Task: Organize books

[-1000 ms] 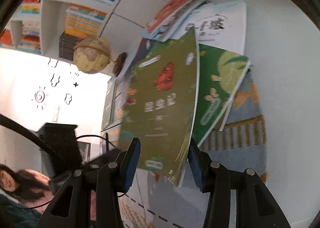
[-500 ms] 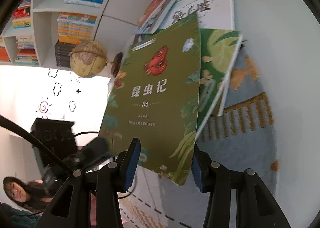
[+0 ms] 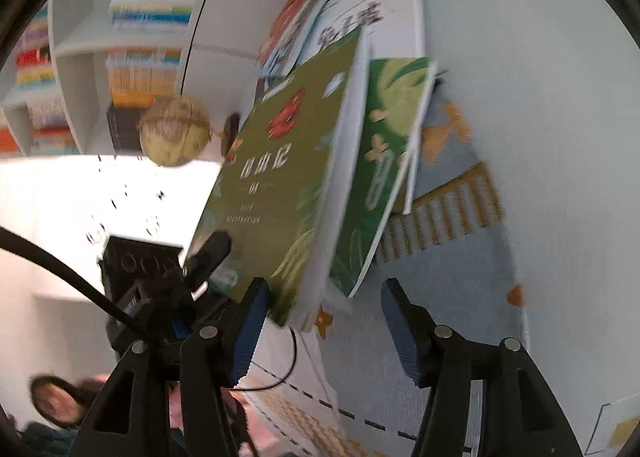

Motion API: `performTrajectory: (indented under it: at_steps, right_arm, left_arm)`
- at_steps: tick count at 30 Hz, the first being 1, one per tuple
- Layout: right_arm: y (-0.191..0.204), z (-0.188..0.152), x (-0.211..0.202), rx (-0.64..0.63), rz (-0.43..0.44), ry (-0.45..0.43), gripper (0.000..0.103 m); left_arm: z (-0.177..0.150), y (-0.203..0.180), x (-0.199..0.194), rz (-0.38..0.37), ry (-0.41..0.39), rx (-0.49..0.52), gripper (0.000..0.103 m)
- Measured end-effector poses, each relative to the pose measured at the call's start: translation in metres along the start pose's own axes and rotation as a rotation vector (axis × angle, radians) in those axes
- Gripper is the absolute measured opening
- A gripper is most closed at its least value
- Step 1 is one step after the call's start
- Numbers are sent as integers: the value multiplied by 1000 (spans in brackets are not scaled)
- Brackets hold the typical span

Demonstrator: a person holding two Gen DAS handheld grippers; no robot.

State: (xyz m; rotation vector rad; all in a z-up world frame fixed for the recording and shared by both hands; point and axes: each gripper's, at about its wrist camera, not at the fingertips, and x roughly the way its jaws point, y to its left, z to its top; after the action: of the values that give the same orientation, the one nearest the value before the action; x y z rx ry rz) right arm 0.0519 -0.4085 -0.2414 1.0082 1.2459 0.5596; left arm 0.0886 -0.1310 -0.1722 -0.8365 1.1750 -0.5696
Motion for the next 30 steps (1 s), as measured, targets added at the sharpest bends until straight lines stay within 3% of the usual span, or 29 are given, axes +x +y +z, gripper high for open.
performTrajectory:
  at_steps: [4, 9, 11, 12, 13, 17, 21, 24, 27, 30]
  right_arm:
    - [-12, 7, 4, 86, 120, -14, 57]
    - [0, 17, 16, 90, 180, -64, 56]
    - [8, 20, 18, 67, 122, -91, 37]
    - [11, 23, 19, 46, 88, -91, 18]
    - [13, 25, 19, 46, 99, -92, 13]
    - [19, 26, 12, 40, 88, -121, 10]
    - [25, 28, 8, 18, 51, -120, 9]
    - [39, 30, 13, -34, -16, -112, 9]
    - [52, 30, 18, -96, -108, -124, 10]
    - [68, 28, 25, -186, -236, -142, 10]
  left_arm:
    - [3, -4, 0, -34, 14, -16, 17]
    - [1, -8, 4, 31, 30, 35, 17]
    - [0, -9, 3, 85, 27, 61, 17]
    - [1, -8, 2, 125, 28, 74, 18]
    - [1, -6, 0, 139, 30, 82, 21]
    - [1, 4, -10, 197, 25, 82, 33]
    - [9, 26, -19, 199, 3, 17, 34]
    - [17, 34, -17, 209, -2, 24, 34]
    - [19, 24, -12, 260, -13, 144, 34]
    - [13, 1, -7, 376, -40, 337, 30]
